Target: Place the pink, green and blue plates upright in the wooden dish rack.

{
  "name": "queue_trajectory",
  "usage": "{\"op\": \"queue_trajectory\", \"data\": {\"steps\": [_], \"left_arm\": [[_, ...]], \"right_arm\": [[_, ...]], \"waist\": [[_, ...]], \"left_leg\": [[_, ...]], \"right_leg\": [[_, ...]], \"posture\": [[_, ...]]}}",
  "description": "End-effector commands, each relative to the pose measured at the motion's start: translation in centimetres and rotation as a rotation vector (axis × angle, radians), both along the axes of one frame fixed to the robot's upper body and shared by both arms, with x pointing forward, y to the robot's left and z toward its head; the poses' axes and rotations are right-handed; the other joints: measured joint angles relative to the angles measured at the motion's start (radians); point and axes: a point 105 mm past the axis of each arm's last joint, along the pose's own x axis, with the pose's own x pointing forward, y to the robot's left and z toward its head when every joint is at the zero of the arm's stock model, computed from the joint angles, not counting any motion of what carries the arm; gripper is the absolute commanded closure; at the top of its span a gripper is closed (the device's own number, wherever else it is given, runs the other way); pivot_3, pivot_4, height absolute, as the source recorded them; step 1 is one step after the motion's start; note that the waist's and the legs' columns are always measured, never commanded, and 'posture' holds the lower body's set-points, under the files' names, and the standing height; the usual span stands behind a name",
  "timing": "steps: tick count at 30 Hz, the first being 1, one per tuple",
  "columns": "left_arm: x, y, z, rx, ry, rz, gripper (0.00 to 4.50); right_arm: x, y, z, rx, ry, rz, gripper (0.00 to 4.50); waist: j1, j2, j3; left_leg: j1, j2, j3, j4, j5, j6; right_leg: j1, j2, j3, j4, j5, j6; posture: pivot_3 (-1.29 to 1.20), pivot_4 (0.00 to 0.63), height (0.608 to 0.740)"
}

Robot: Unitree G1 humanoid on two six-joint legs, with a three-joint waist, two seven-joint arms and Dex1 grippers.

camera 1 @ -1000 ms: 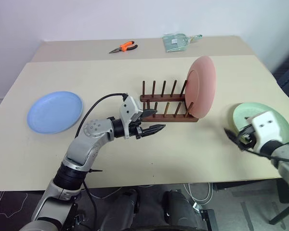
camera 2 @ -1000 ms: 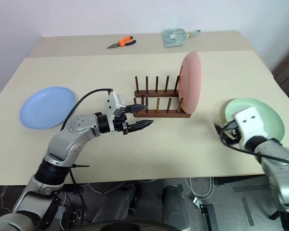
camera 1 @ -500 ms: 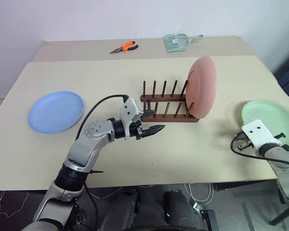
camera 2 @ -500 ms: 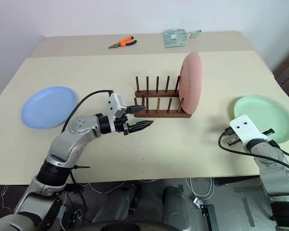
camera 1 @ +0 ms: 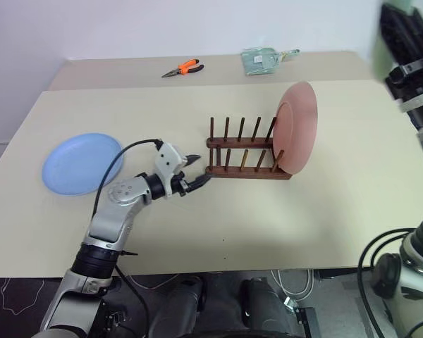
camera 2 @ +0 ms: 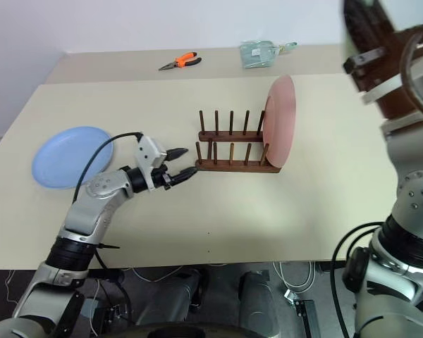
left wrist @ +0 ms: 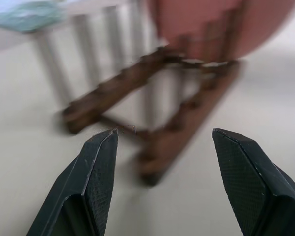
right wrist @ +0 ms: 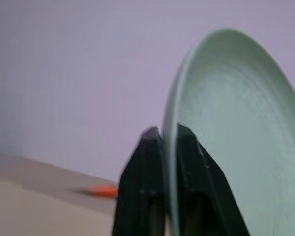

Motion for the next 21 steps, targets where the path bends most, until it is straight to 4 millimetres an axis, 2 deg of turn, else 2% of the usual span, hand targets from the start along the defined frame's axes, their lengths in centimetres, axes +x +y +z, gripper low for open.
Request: {"op": "queue_trajectory", "data": {"steps": [1, 4, 8, 15, 21], "left_arm": [[0.6, 1.6, 1.8, -0.026, -0.073, 0.053, 1.36], [0.5, 2.1, 1.8, -0.017, -0.080, 0.061, 1.36], [-0.4, 1.9, 1.9, -0.038, -0.074, 0.044, 1.36], [-1.5, 1.7, 2.0, -0.050, -0.051, 0.014, 1.36], [-1.5, 1.9, 2.0, -0.044, -0.045, 0.018, 1.36]], "right_arm": [[-2.0, 4.4, 0.7, 0.125, 0.025, 0.281, 4.43], [-1.5, 7.1, -1.2, 0.171, 0.142, 0.372, 4.43], [0.9, 9.0, -5.0, 0.268, 0.350, 0.366, 4.43], [2.8, 8.9, -7.6, 0.320, 0.457, 0.298, 4.43], [3.0, 8.7, -7.4, 0.334, 0.444, 0.286, 4.43]], "waist": [[-0.002, 0.000, 0.000], [-0.003, 0.000, 0.000], [-0.003, 0.000, -0.001], [-0.005, 0.001, 0.000], [-0.009, 0.001, -0.001]], "left_leg": [[0.000, 0.000, 0.000, 0.000, 0.000, 0.000], [0.001, 0.000, 0.000, 0.000, 0.000, 0.000], [0.000, 0.000, 0.000, -0.001, 0.000, 0.000], [0.001, 0.000, 0.000, -0.001, 0.001, -0.001], [0.001, 0.000, 0.000, -0.002, 0.001, -0.002]], "right_leg": [[0.000, 0.000, 0.000, 0.000, 0.000, 0.000], [-0.001, 0.001, 0.001, 0.002, 0.000, 0.000], [-0.002, 0.001, 0.001, 0.003, 0.000, 0.000], [-0.003, 0.002, 0.001, 0.004, 0.001, -0.001], [-0.003, 0.002, 0.001, 0.004, 0.001, -0.001]], "posture": [[0.00, 0.150, 0.720], [0.00, 0.150, 0.720], [0.00, 0.150, 0.720], [0.00, 0.150, 0.720], [0.00, 0.150, 0.720]]}}
